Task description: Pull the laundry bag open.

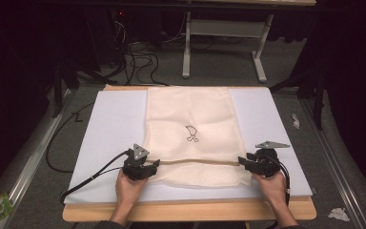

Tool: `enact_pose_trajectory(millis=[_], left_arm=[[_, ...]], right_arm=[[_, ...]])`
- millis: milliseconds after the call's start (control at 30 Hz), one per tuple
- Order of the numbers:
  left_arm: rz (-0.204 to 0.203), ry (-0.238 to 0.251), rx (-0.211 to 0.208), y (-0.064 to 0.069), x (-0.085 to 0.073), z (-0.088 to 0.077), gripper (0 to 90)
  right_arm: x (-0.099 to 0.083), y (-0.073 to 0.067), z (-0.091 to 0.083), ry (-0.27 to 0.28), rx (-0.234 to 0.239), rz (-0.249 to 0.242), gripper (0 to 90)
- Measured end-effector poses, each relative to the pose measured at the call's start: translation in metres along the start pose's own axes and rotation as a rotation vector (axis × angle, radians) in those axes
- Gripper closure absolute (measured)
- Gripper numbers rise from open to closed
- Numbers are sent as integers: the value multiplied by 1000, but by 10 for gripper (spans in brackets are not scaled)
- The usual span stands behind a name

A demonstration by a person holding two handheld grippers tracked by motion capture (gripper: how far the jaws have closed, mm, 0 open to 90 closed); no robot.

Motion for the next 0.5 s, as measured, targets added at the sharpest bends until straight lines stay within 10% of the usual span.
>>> enact_pose_trajectory(millis=[500], left_arm=[[0, -13, -6, 0, -1, 2, 427]], right_arm=[[5, 9, 5, -38, -4, 46, 493]])
Point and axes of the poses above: each handheld gripper's, and its own axes: z roughly forward along the jaws, x roughly out of its top, y roughly to its right, the point moved 1 cm from there along z, roughly forward along the jaws, and after that the axes turned 1 degree about y, right-handed, at the moved point
